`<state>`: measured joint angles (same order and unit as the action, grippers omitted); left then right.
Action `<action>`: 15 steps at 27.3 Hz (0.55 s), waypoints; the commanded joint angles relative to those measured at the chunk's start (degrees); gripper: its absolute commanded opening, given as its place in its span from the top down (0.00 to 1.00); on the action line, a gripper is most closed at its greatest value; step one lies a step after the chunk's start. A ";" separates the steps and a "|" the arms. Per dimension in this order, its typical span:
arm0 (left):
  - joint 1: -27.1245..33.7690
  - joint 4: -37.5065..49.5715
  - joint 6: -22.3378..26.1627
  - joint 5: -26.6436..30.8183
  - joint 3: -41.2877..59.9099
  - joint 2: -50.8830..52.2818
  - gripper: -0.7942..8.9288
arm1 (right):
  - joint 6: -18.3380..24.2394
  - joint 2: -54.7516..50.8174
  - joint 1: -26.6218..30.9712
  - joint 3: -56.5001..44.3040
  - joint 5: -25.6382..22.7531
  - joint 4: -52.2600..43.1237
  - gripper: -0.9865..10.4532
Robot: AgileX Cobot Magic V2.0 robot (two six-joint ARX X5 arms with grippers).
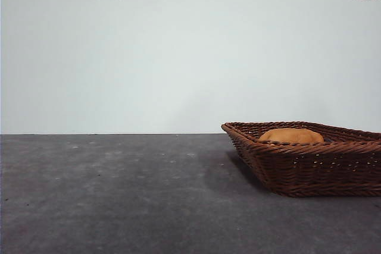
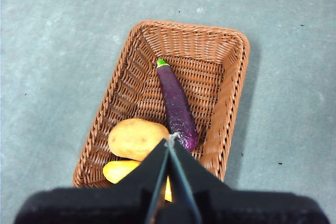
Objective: Help me put the vegetables on the table into the basket
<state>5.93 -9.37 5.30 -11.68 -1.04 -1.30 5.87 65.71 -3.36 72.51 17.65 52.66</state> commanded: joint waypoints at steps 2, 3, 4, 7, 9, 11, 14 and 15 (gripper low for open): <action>-0.11 0.44 -0.39 -0.28 0.59 0.00 0.92 | 0.39 0.13 -0.02 0.17 -0.37 -0.37 0.91; -0.11 0.44 -0.39 -0.31 0.59 0.00 0.92 | 0.39 0.13 -0.02 0.17 -0.37 -0.37 0.91; -0.11 0.44 -0.39 -0.31 0.57 0.02 0.92 | 0.44 -0.24 0.00 0.17 -0.81 -0.33 0.91; -0.11 0.44 -0.39 -0.28 0.59 -0.04 0.92 | 1.64 -5.75 0.00 0.17 -6.75 -2.01 0.91; -0.11 0.44 -0.39 -0.28 0.57 -0.26 0.92 | -0.11 -11.37 0.00 0.15 -7.19 -2.01 0.91; -0.11 0.42 -0.39 -0.31 0.57 -0.61 0.92 | -0.74 -17.49 0.00 -0.55 -7.23 -2.36 0.91; -0.11 0.44 -0.39 -0.31 0.57 -0.70 0.92 | -1.40 -26.73 0.00 -5.79 -7.21 -6.58 0.91; -0.11 0.44 -0.39 -0.31 0.57 -0.72 0.92 | -1.60 -30.01 0.02 -8.83 -7.23 -8.68 0.91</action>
<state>5.93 -9.34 5.30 -11.70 -1.04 -2.02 5.13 35.51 -3.36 64.88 10.48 43.75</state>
